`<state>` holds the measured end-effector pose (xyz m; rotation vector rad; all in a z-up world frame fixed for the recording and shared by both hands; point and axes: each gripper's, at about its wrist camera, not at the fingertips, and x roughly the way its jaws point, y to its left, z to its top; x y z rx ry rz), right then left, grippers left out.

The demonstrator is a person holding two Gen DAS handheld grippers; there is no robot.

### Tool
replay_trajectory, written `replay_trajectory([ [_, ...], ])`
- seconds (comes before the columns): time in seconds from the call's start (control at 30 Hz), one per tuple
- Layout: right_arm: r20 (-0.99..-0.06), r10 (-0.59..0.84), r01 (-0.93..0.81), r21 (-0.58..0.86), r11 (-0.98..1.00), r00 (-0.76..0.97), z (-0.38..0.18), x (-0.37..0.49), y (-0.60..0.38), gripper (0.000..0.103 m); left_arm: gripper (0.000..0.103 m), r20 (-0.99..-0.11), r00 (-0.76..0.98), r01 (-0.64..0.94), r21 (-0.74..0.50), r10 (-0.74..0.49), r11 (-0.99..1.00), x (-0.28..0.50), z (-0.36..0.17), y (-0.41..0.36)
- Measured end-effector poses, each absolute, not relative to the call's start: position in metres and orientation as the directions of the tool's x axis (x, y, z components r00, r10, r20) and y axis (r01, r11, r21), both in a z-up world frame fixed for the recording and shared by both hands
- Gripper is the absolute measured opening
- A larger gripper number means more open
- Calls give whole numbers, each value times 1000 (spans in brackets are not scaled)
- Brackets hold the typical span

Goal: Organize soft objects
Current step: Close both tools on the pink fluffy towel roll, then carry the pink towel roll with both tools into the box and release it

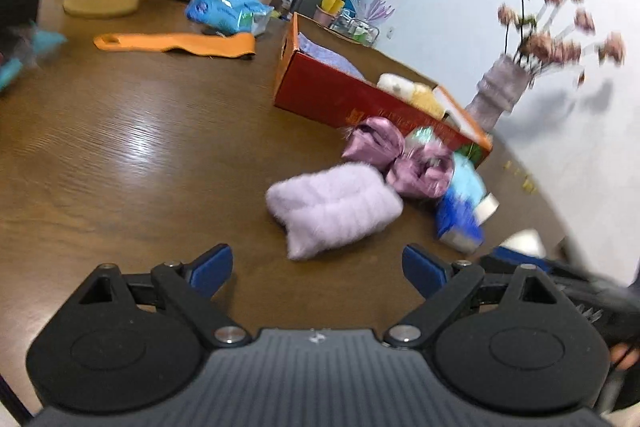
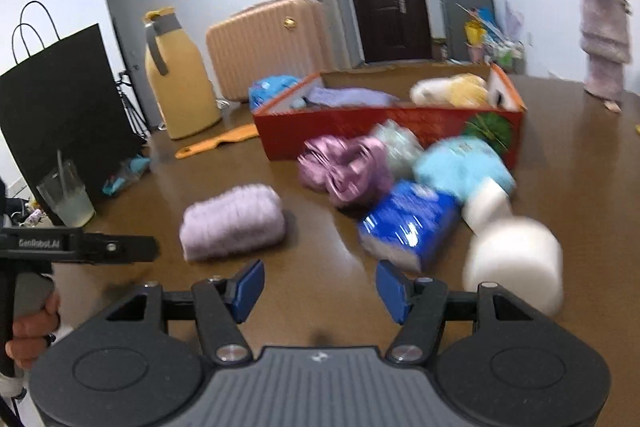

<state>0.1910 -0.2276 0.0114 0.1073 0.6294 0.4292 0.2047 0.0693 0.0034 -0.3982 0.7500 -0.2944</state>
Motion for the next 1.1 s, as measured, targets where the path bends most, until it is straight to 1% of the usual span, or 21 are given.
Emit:
replay_trajectory([
  [0.1,-524,444,-379,232,896,727,15,220,-210,61,84,-598,692,100,-475,-404,874,226,2,70],
  [0.17,-513,474,-384,279,880,715,16,242,-201,60,69,-603,688,90,-482,-404,871,237,0,72],
  [0.2,-508,491,-384,307,871,708,16,254,-197,60,66,-605,683,82,-495,-410,865,242,-3,74],
  [0.27,-506,517,-388,344,855,690,14,271,-189,58,52,-608,669,63,-527,-427,848,251,-9,79],
  [0.37,-528,543,-393,377,839,653,5,290,-176,54,44,-608,663,45,-550,-436,834,260,-17,84],
  [0.4,-541,552,-397,385,833,634,0,293,-171,49,42,-603,660,51,-559,-448,827,261,-19,85],
  [0.43,-550,560,-400,393,828,619,-5,295,-168,44,36,-598,655,57,-569,-461,820,262,-19,86],
  [0.47,-561,569,-402,403,822,601,-11,296,-166,30,33,-594,651,66,-575,-472,815,263,-20,85],
  [0.5,-560,582,-404,419,813,590,-15,295,-164,27,31,-593,652,71,-574,-473,816,262,-20,83],
  [0.6,-541,577,-386,432,815,612,-17,280,-170,25,26,-588,651,104,-557,-480,824,254,-13,75],
  [0.7,-532,566,-372,433,821,629,-14,253,-182,24,25,-575,639,156,-552,-510,819,239,-3,60],
  [0.8,-529,556,-349,444,825,641,-14,229,-198,24,22,-552,634,230,-535,-542,813,226,5,41],
  [0.9,-517,539,-320,454,831,665,-9,221,-212,23,20,-533,632,281,-518,-562,808,230,16,25],
  [1.0,-446,531,-331,452,828,721,19,233,-224,22,19,-490,665,343,-471,-564,813,253,45,18],
  [1.1,-375,520,-366,409,836,767,60,273,-228,22,18,-437,708,406,-390,-554,827,305,87,15],
])
